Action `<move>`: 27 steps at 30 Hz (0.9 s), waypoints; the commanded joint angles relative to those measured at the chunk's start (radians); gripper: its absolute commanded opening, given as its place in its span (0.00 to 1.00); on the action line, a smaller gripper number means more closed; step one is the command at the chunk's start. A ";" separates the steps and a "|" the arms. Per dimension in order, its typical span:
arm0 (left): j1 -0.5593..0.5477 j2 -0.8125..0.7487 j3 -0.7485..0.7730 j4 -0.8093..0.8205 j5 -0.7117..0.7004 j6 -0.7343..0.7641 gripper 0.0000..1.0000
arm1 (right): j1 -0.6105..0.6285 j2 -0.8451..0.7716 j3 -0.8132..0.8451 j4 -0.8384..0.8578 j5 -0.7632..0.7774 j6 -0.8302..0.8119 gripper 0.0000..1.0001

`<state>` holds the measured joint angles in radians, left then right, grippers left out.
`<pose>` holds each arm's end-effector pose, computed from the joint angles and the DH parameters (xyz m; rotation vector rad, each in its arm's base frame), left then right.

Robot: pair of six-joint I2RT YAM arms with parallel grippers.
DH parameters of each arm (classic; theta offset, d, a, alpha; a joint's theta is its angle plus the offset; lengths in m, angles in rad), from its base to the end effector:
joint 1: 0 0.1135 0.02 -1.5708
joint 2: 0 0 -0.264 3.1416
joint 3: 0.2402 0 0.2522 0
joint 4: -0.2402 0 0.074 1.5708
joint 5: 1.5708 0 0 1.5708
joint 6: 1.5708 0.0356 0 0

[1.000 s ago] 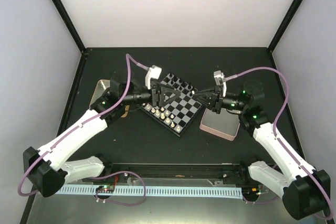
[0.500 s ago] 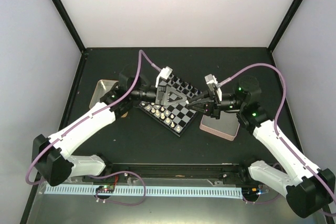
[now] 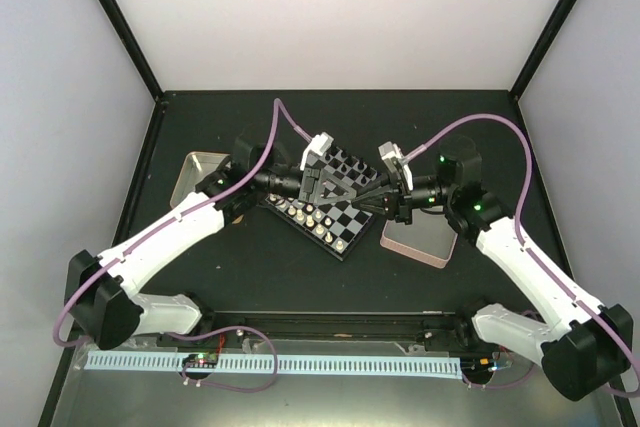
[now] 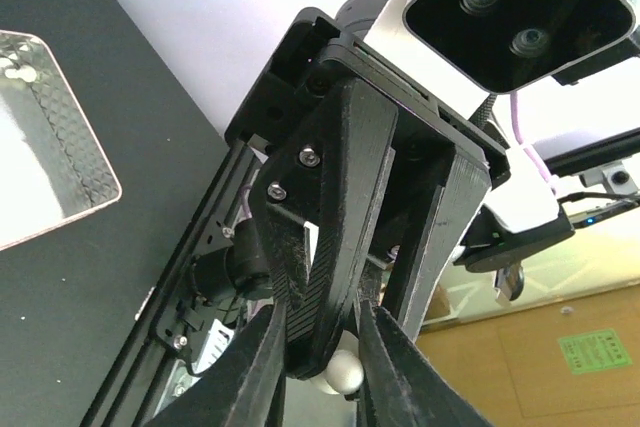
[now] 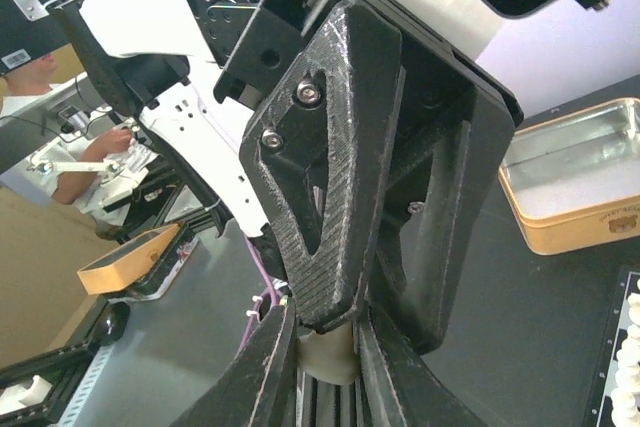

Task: Set up the chess pieces on the board
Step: Place the chess piece on the chessboard.

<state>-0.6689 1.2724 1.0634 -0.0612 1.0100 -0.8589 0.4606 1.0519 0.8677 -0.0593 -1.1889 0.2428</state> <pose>0.2041 -0.1998 0.3489 0.6604 2.1119 -1.8876 0.1874 0.1299 0.3358 -1.0840 1.6010 1.5453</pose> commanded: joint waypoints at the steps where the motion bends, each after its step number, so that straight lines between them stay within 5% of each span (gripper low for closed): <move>1: -0.013 0.033 0.047 -0.033 0.036 0.019 0.17 | 0.011 0.025 0.038 -0.055 0.039 -0.063 0.17; 5: -0.014 0.041 0.055 -0.038 0.039 0.026 0.03 | 0.012 0.036 0.049 -0.085 0.059 -0.078 0.17; 11: -0.013 0.034 0.058 -0.070 0.030 0.058 0.02 | 0.011 0.044 0.052 -0.111 0.126 -0.073 0.21; 20: 0.013 0.023 0.043 -0.143 -0.076 0.123 0.02 | 0.010 0.018 -0.001 -0.091 0.237 -0.013 0.58; 27: 0.010 -0.020 -0.003 -0.272 -0.403 0.297 0.02 | -0.025 -0.056 -0.109 -0.067 0.529 0.121 0.68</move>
<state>-0.6529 1.3010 1.0733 -0.2073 0.7837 -0.6853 0.4877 1.0386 0.8234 -0.1360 -0.9867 0.2653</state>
